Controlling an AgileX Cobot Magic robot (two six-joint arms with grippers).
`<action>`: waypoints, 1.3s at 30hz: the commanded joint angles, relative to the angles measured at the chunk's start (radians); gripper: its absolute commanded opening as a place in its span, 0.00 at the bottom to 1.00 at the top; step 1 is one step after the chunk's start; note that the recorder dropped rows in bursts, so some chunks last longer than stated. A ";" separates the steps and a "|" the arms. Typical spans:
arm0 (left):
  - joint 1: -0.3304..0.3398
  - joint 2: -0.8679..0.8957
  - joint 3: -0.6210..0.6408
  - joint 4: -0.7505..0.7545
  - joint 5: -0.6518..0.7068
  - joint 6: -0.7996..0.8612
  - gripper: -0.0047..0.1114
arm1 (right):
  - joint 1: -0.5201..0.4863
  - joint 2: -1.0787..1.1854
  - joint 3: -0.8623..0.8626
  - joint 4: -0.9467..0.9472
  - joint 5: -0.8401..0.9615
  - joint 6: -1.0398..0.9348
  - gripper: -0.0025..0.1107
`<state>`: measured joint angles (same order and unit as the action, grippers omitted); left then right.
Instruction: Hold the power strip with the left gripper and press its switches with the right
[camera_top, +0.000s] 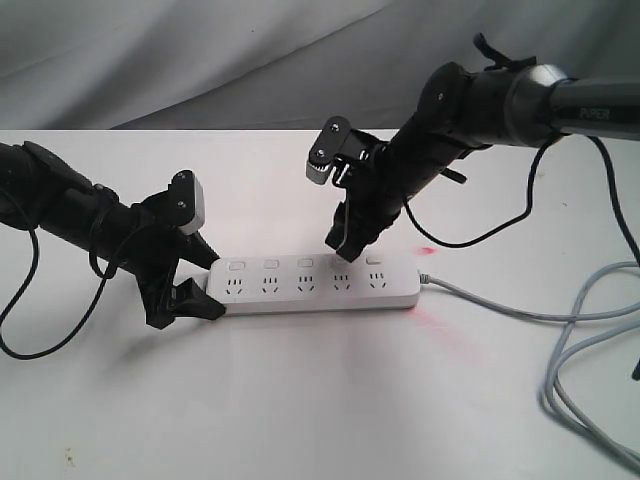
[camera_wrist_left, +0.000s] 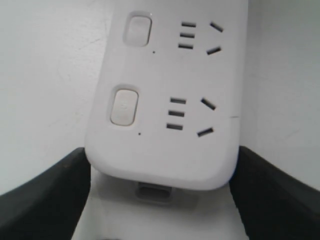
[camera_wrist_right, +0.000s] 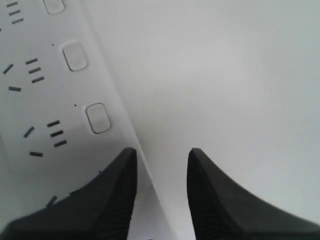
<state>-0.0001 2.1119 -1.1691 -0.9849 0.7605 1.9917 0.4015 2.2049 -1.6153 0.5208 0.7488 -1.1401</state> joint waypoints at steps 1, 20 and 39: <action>0.000 -0.002 -0.007 -0.009 0.002 0.001 0.51 | -0.006 0.008 0.002 -0.007 -0.003 0.000 0.31; 0.000 -0.002 -0.007 -0.009 0.002 0.001 0.51 | -0.006 0.037 0.004 -0.017 0.028 0.000 0.31; 0.000 -0.002 -0.007 -0.009 0.002 0.001 0.51 | -0.008 0.037 0.106 -0.017 -0.057 -0.045 0.31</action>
<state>-0.0001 2.1119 -1.1691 -0.9849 0.7605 1.9917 0.3974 2.2159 -1.5325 0.5554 0.6744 -1.1675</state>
